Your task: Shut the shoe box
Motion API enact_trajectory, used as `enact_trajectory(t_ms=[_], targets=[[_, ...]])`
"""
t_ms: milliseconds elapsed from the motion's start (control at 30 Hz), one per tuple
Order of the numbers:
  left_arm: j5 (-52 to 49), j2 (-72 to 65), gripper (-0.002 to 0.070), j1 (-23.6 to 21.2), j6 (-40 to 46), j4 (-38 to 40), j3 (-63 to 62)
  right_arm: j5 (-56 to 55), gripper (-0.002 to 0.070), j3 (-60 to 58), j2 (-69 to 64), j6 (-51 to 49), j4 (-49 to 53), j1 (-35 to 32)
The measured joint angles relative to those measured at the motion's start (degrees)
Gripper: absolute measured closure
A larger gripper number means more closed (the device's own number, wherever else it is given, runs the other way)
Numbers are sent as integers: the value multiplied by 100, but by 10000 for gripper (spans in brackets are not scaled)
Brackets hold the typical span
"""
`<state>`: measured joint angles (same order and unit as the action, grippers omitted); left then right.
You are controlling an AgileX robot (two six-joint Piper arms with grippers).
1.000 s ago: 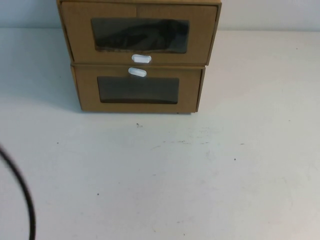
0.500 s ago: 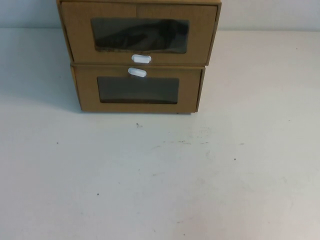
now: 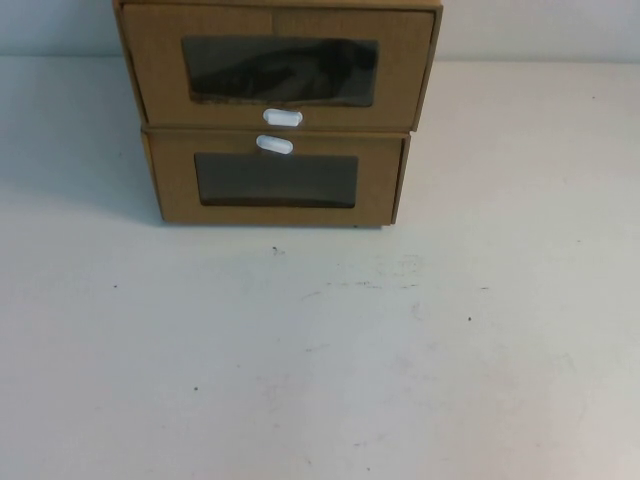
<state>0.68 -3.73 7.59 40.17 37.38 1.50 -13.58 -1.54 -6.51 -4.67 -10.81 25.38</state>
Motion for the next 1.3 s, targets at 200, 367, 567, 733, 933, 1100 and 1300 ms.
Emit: enact_trajectory(t_ms=[200,367,567,733,933,1100,1300], targets=[[0,0,678,0,0,0,0,-11,687,0,0,0,-209,0],[0,0,678,0,0,0,0,114,687,0,0,0,-237,0],[0,0,678,0,0,0,0,171,687,0,0,0,-246,0],[0,0,678,0,0,0,0,328,687,0,95,502,-268,-109],[0,0,678,0,0,0,0,1283,687,0,283,1074,-305,-1447],[0,0,678,4,0,0,0,2557,687,0,673,1148,-228,-2173],[0,0,678,4,0,0,0,3340,687,0,694,1184,171,-2393]])
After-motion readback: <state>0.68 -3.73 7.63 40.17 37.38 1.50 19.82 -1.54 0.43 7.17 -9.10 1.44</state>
